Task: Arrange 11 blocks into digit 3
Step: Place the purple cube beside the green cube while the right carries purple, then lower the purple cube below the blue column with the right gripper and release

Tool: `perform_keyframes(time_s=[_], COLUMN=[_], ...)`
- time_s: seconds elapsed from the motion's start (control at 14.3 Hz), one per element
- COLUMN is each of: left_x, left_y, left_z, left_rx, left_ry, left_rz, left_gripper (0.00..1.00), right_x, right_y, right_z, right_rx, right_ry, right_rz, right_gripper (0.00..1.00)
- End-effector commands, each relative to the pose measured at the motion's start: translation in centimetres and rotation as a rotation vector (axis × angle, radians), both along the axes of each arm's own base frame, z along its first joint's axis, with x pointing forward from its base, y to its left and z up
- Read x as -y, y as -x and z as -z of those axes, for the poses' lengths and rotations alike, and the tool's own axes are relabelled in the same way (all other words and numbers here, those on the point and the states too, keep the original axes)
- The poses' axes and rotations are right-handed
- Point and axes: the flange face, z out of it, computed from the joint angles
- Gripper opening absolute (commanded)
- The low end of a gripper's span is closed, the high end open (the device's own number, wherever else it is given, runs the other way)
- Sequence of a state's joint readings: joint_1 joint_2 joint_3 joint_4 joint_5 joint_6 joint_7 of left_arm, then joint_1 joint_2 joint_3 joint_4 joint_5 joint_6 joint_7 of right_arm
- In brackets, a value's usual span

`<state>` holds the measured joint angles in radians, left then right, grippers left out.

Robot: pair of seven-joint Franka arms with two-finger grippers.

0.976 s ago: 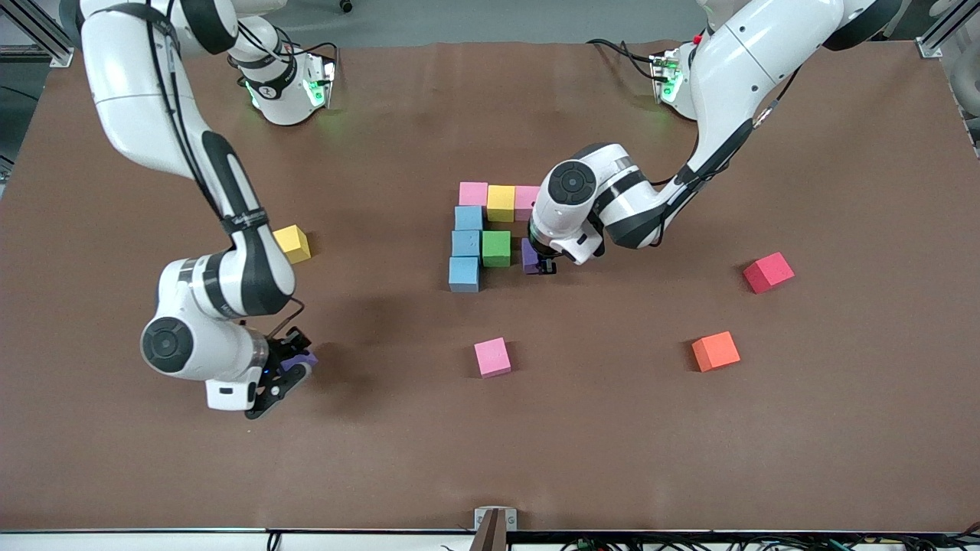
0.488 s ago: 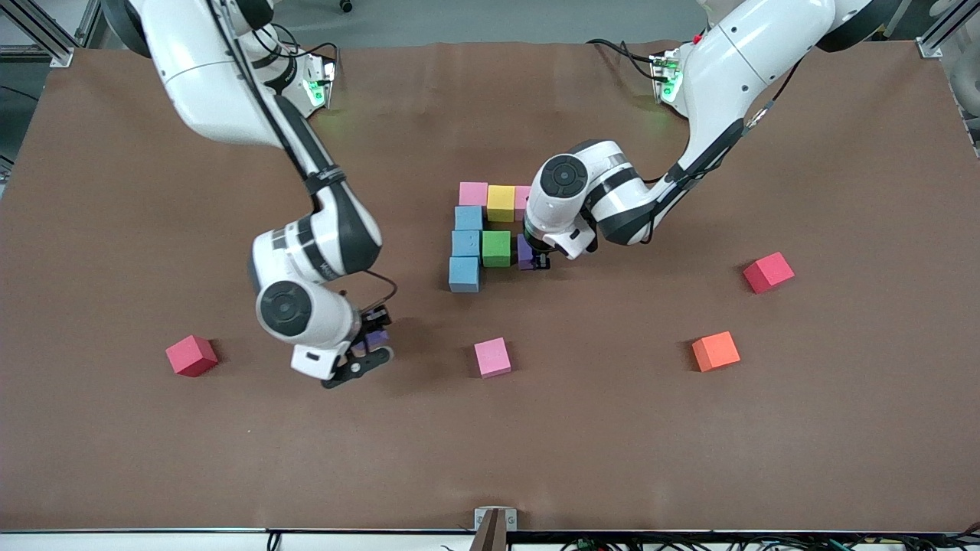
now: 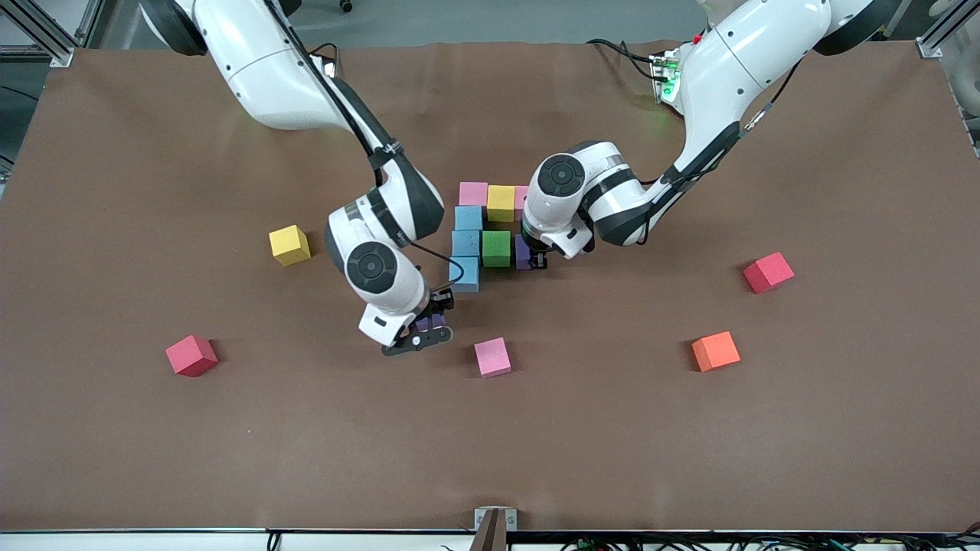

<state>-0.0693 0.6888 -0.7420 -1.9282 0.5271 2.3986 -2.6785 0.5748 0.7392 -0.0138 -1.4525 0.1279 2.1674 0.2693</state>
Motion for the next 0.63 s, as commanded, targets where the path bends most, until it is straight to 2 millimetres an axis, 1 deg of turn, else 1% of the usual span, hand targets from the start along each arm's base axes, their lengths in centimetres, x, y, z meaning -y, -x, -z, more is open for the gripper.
perform_keyframes(time_s=[0.0, 0.14, 0.35, 0.56], left_x=[0.1, 0.1, 0.1, 0.2], left_y=[0.3, 0.3, 0.2, 0.4], left_z=[0.4, 0.6, 0.6, 0.6], left_rx=[0.030, 0.033, 0.036, 0.035], left_ry=[-0.003, -0.004, 0.005, 0.005], left_rz=[0.020, 0.025, 0.021, 0.023], left_gripper=[0.20, 0.20, 0.20, 0.20], right_x=[-1.2, -2.5, -3.3, -4.4], right_y=[0.9, 1.5, 1.8, 2.6], right_z=[-0.3, 0.2, 0.6, 1.5], right_rx=[0.009, 0.027, 0.040, 0.034], right_ry=[-0.023, -0.034, -0.044, -0.039], right_rz=[0.093, 0.120, 0.167, 0.174], right_gripper=[0.16, 0.16, 0.16, 0.16])
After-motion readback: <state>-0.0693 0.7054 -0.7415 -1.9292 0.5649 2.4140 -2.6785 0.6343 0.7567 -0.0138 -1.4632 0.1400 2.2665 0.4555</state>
